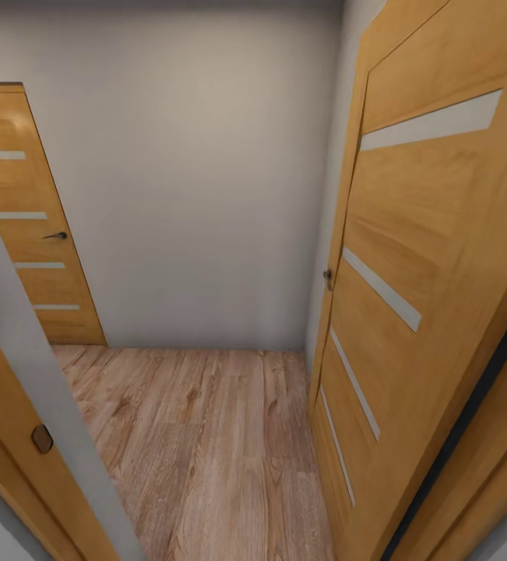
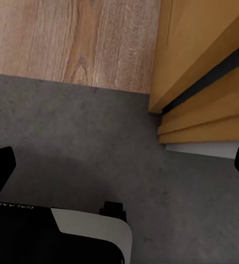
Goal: Move the two storage containers from the living room to the garage. In the garage, place one container on the floor and stack the other container on top of it (either order is fine).
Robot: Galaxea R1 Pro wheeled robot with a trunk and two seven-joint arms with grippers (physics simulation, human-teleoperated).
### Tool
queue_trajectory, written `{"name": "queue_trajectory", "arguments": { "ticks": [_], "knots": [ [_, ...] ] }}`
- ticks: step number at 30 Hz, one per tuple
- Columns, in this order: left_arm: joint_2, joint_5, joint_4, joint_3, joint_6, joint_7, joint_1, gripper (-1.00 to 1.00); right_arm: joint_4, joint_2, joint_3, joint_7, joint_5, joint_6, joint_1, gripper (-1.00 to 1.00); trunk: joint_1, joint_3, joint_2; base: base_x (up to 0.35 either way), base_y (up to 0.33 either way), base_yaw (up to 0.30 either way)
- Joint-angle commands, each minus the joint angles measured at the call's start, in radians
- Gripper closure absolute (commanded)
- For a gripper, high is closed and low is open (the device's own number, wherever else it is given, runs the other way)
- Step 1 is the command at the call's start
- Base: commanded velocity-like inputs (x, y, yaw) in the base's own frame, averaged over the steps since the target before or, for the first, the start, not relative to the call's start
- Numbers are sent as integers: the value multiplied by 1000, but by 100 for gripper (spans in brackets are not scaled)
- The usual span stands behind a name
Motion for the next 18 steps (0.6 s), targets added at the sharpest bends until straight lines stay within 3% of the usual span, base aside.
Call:
{"name": "queue_trajectory", "arguments": {
  "ticks": [1, 10, 18],
  "knots": [
    [0, -2, 1, 5, -4, -2, -1, -100, 1, 0, 6, 2, -2, -4, -1, -100, 1, -2, -2, 0, 0, 0],
    [0, -2, 1, 5, -3, -2, -1, -100, 1, 0, 6, 0, 1, -4, -1, -100, 1, -2, -2, 25, 0, 0],
    [2, -2, 1, 5, -3, -2, -1, -100, 1, 3, 6, 0, 0, -4, -1, -100, 1, -2, -2, 281, 0, 0]
  ]
}}
